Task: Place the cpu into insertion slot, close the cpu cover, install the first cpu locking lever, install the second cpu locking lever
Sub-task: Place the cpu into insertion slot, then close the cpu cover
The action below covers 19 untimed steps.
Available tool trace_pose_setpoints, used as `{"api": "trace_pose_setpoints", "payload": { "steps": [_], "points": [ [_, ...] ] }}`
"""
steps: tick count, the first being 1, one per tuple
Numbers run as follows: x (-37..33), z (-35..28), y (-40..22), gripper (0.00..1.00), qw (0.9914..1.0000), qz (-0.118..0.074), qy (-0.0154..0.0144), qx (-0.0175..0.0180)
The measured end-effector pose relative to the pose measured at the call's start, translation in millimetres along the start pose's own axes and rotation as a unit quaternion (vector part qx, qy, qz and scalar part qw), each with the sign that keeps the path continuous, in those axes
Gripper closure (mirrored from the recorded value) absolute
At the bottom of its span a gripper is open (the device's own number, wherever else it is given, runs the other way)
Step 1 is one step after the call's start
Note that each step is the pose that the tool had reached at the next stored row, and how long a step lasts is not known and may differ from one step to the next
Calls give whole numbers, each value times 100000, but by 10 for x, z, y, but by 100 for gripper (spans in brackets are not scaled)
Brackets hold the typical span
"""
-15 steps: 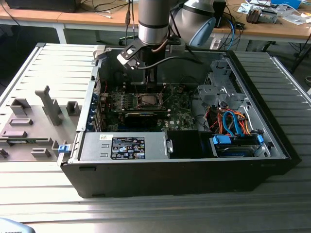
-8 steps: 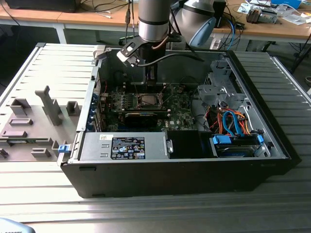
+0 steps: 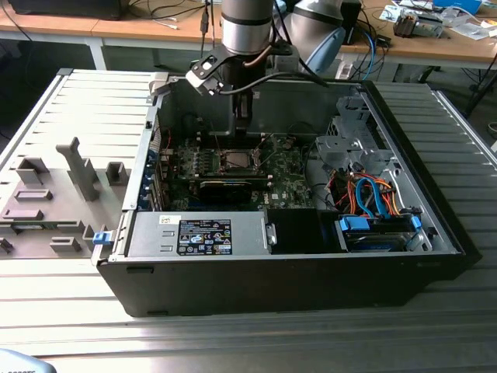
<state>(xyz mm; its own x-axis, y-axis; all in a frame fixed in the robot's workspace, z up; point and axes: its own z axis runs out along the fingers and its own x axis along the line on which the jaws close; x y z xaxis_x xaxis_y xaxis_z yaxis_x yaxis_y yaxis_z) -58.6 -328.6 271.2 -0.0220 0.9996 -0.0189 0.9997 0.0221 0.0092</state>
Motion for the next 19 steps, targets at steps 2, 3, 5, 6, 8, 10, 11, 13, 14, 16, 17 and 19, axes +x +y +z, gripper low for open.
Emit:
{"api": "trace_pose_setpoints", "payload": {
  "steps": [2,3,5,6,8,10,11,13,14,16,17,19],
  "points": [
    [-1,-47,1,89,100000,0,1,-2],
    [-1,-67,1,89,100000,2,3,0],
    [-2,-118,1,89,100000,1,1,-6],
    [-3,-133,1,89,100000,0,-3,-1],
    [-3,-167,2,89,100000,0,0,-3],
    [-3,-177,2,89,100000,0,15,-9],
    [-3,-177,2,89,100000,2,23,-9],
    [-3,-178,2,89,100000,0,24,-2],
    [-3,-178,2,89,100000,1,33,-1],
    [-4,-178,3,89,100000,-5,31,-2],
    [-4,-178,8,89,100000,-8,32,-4],
    [-4,-177,15,89,100000,-3,34,-4]
  ]
}}
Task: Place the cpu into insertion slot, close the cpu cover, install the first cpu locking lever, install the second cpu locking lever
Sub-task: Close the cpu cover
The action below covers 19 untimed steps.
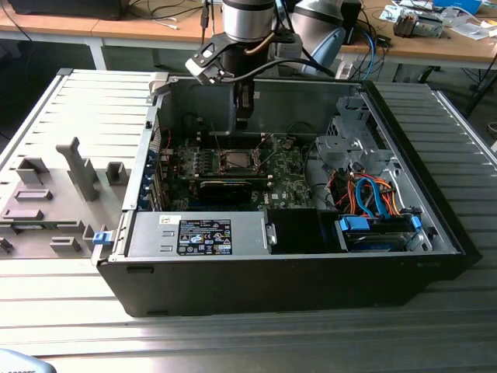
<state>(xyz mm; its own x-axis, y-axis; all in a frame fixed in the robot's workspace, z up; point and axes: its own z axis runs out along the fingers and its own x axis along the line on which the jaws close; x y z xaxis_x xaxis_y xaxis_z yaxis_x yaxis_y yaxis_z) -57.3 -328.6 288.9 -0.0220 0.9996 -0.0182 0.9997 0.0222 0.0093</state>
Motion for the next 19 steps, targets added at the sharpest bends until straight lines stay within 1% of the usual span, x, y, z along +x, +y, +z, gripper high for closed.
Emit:
{"api": "trace_pose_setpoints", "payload": {
  "steps": [11,14,19],
  "points": [
    [0,1,31,89,100000,-1,2,-1],
    [-1,3,50,89,100000,5,1,14],
    [-1,4,65,89,100000,-1,-1,16]
  ]
}}
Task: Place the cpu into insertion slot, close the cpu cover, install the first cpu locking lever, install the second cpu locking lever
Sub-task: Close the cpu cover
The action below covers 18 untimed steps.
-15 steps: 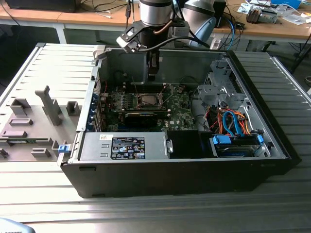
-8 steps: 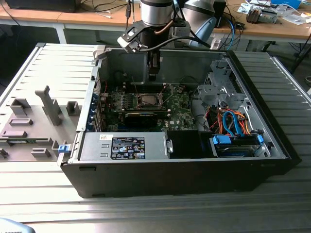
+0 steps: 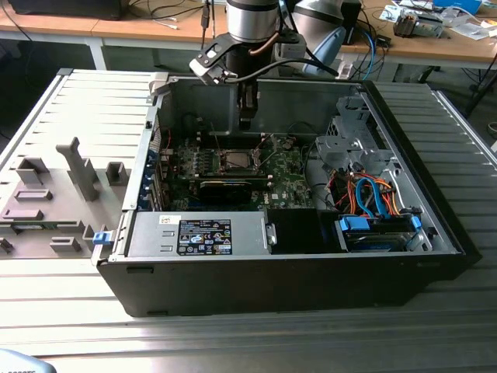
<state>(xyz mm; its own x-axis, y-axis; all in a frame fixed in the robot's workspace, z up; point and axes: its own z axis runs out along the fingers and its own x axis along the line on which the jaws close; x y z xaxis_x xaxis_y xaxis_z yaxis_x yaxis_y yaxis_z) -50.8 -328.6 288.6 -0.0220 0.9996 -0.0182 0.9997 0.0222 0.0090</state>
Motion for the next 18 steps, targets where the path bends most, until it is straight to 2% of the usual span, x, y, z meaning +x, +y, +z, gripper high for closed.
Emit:
{"api": "trace_pose_setpoints", "payload": {
  "steps": [1,4,18],
  "points": [
    [-1,1,46,89,100000,2,3,2],
    [-2,2,109,89,100000,1,1,5],
    [-3,3,141,89,100000,6,1,3]
  ]
}}
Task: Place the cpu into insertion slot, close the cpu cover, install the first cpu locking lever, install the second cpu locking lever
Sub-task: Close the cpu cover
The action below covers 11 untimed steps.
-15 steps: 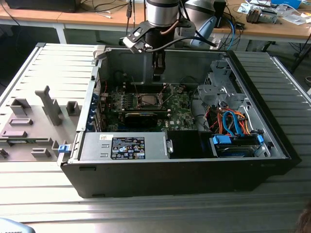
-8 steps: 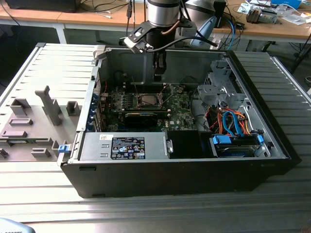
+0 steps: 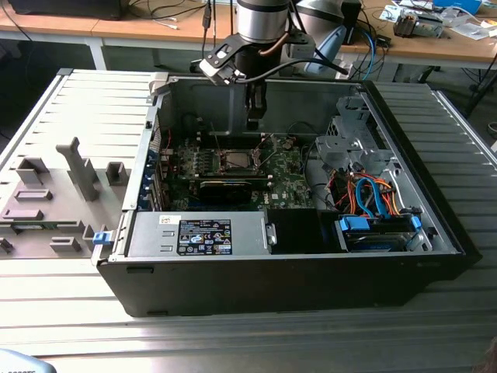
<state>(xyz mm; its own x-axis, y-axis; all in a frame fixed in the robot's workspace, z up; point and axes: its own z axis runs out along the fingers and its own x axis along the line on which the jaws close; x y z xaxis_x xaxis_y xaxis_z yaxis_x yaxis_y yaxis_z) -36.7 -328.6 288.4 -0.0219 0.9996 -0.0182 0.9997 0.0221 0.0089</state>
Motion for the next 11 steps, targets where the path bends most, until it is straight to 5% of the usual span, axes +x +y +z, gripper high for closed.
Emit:
{"api": "trace_pose_setpoints", "payload": {
  "steps": [11],
  "points": [
    [-1,1,33,89,100000,-5,2,-2]
  ]
}}
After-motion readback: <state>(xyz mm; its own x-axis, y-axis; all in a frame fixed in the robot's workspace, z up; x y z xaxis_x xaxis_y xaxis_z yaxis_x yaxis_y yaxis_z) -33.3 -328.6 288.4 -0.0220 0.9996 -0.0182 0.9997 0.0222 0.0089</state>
